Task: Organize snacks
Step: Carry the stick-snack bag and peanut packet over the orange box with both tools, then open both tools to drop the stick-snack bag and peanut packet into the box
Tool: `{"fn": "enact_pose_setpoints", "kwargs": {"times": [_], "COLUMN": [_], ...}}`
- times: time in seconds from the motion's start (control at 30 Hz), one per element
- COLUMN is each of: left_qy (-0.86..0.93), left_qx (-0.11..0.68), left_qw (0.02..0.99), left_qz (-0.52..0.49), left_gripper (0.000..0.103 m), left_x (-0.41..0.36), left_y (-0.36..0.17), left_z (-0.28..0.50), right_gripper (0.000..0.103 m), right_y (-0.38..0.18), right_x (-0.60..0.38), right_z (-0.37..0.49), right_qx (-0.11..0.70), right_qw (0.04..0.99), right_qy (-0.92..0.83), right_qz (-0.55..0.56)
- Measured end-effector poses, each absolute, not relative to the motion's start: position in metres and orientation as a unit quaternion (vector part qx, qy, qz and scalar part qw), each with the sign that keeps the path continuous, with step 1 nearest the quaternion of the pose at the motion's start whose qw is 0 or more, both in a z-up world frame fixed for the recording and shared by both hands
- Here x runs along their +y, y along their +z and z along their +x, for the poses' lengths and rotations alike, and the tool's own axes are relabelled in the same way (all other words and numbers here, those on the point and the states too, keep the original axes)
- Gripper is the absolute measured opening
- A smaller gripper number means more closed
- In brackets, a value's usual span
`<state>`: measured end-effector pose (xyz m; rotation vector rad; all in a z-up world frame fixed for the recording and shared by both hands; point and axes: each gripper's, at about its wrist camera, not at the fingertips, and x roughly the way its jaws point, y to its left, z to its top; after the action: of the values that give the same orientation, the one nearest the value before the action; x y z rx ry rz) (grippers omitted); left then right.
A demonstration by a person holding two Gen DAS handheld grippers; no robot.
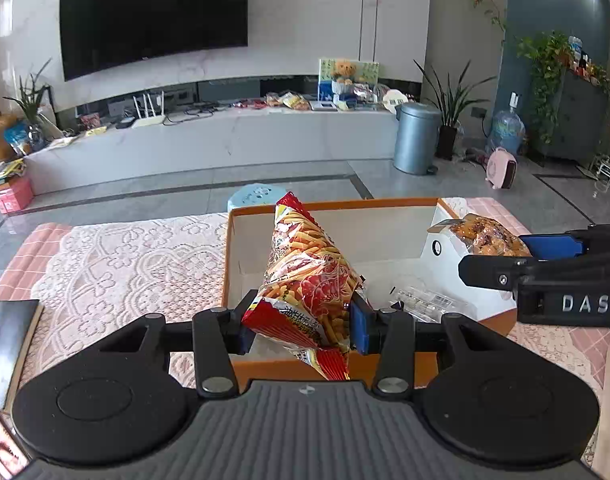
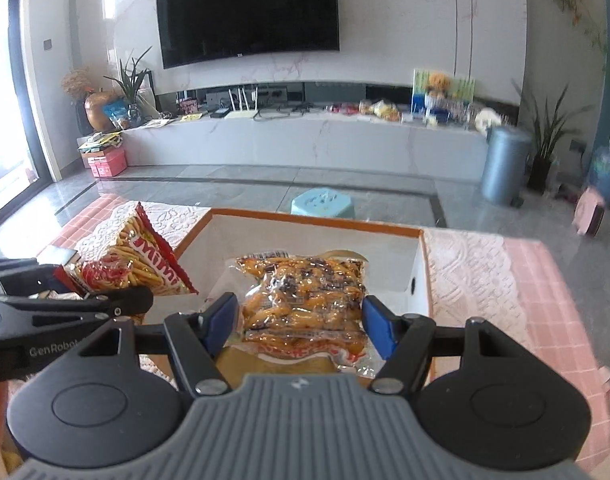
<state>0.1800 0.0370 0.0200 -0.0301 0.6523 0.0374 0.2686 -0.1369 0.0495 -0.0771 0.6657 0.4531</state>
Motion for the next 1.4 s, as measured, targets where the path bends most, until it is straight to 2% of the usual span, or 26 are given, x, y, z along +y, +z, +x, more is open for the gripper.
{"fn": "enact_pose_setpoints", "kwargs": {"times": [0.17,0.3,0.63,0.83,1.1,1.4], "left_qy": [-0.008,-0.009,0.001,0.036,0.055,0.067], "left_qx": [0.343,0.358,0.405,0.424,0.461,0.475], "left_qw": [0.939,0.933,0.913,0.900,0.878,0.865], "left_qz": [-0.029,0.008,0.042,0.096,0.118,0.146], "left_gripper": [0.051,0.051,0.051,0.051,0.052,0.060], "left_x": [0.046,0.041,0.036,0.029,0.031,0.022], "left_y": [0.009,-0.005,-0.031,-0.045,-0.061,-0.062], "left_z": [0.209,0.231,0.275,0.294,0.314,0.320], "right_gripper": [0.066,0.066,0.066,0.066,0.066,0.067], "right_y": [0.040,0.025,-0.018,-0.045,-0.062,-0.072], "right_x": [-0.132,-0.126,-0.099,-0.084,-0.077,-0.082], "right_z": [0.302,0.328,0.382,0.403,0.423,0.443], "right_qx": [0.350,0.378,0.423,0.450,0.480,0.531], "right_qw": [0.909,0.893,0.869,0.851,0.832,0.810], "right_qy": [0.225,0.244,0.233,0.221,0.205,0.186], "right_qz": [-0.037,-0.035,-0.112,-0.158,-0.186,-0.167]}}
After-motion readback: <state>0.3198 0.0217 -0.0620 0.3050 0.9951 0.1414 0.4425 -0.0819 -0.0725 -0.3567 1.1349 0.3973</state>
